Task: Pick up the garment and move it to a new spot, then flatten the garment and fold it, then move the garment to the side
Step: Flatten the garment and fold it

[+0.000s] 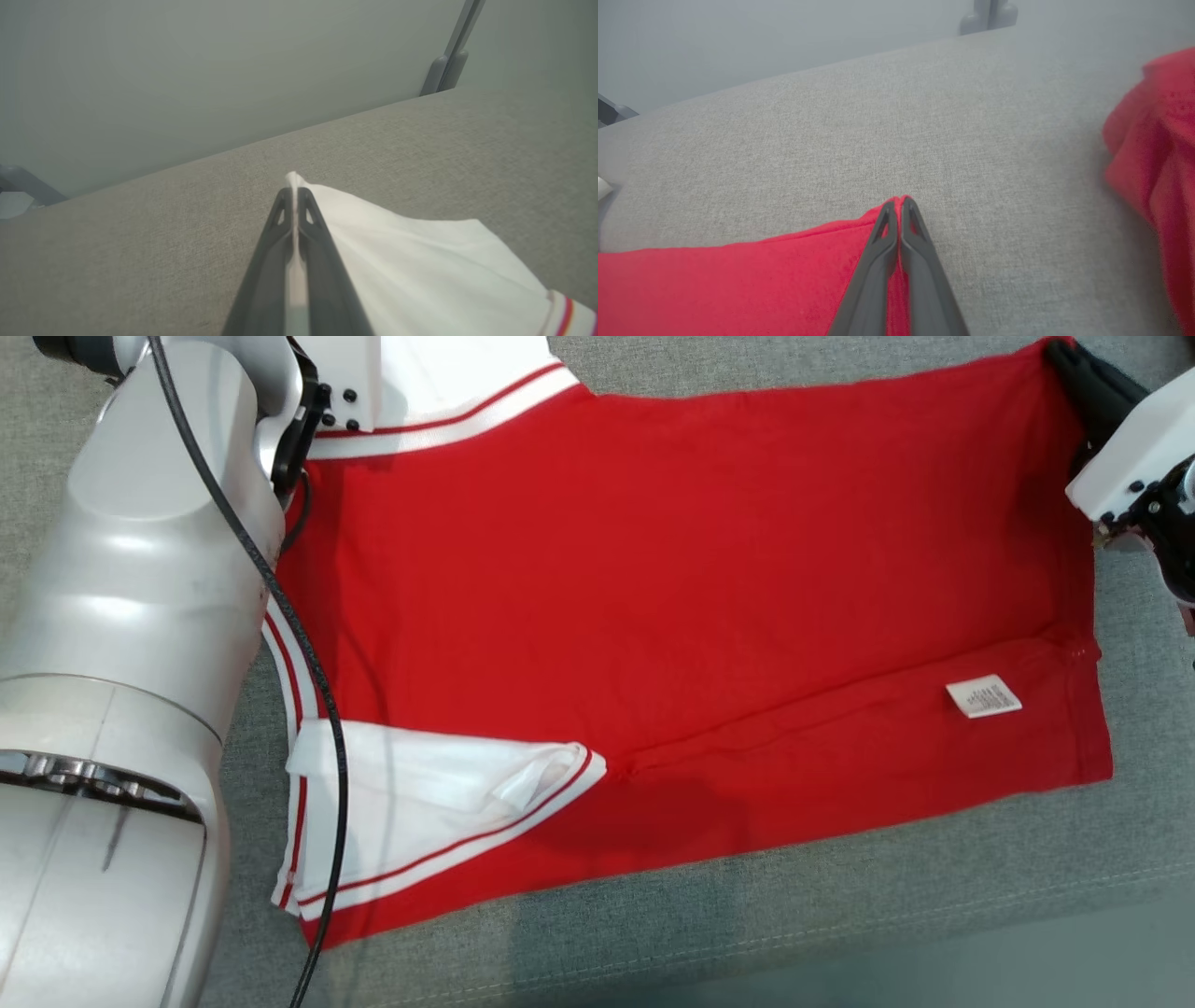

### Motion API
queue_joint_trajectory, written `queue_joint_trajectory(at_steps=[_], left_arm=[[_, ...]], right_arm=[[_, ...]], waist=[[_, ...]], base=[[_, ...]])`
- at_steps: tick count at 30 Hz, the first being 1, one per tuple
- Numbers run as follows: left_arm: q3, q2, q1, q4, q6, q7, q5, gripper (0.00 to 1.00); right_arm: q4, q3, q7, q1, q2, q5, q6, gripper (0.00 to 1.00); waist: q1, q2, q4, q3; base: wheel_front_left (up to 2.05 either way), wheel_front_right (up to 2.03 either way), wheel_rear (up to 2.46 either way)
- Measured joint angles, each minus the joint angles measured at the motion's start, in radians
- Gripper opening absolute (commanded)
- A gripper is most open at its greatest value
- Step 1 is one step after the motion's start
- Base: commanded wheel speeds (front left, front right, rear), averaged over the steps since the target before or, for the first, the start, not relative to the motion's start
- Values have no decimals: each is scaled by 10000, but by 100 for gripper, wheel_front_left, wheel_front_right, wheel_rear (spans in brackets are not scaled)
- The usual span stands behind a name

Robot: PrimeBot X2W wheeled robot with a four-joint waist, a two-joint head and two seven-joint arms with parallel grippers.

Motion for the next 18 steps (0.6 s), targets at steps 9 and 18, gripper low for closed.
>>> queue_joint_trajectory(at_steps=[9, 18], left_arm=[[-27, 295, -617, -531, -33, -1480, -2, 0], [17, 460, -789, -1712, 19, -1808, 19, 0]], right_arm=[[621, 489, -1360, -1046, -48, -115, 4, 0], [1208, 915, -2859, -2053, -84, -232, 4, 0]], waist=[[0, 0, 183, 36], [0, 0, 413, 220]], base=[[0, 0, 0], [0, 0, 0]])
